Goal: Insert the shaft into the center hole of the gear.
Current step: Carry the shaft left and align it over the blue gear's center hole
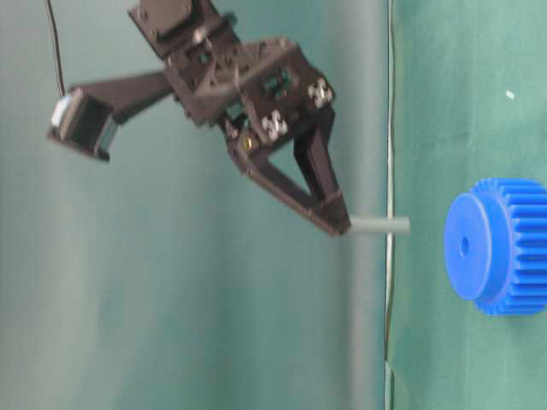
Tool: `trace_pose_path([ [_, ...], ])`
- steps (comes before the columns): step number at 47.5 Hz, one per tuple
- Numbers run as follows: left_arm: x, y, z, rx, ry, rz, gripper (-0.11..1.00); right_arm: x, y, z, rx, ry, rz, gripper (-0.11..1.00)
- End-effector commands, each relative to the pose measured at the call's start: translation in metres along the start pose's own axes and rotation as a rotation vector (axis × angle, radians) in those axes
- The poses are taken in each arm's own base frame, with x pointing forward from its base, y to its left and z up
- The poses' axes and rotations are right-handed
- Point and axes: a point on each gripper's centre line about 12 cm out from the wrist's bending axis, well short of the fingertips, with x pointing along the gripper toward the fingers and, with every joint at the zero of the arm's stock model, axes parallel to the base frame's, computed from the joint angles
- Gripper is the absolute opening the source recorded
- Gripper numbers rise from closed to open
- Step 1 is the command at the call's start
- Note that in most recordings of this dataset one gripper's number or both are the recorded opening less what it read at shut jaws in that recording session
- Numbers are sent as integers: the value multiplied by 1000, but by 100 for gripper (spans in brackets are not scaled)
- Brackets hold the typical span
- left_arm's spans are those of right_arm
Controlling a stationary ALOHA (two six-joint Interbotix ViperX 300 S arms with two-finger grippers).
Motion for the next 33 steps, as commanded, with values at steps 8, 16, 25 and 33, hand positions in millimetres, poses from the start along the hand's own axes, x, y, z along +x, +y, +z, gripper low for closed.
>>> trace_pose_path([
  [8,2,1,10,0,-26,3,0,9,0,16,-1,-31,0,18],
  [16,2,1,10,2,-26,2,0,24,-1,2,7,-2,-2,18],
  [25,2,1,10,0,-25,3,0,31,-1,-3,8,8,-3,18],
  [33,3,1,11,0,-26,3,0,31,-1,-3,8,6,-3,18],
])
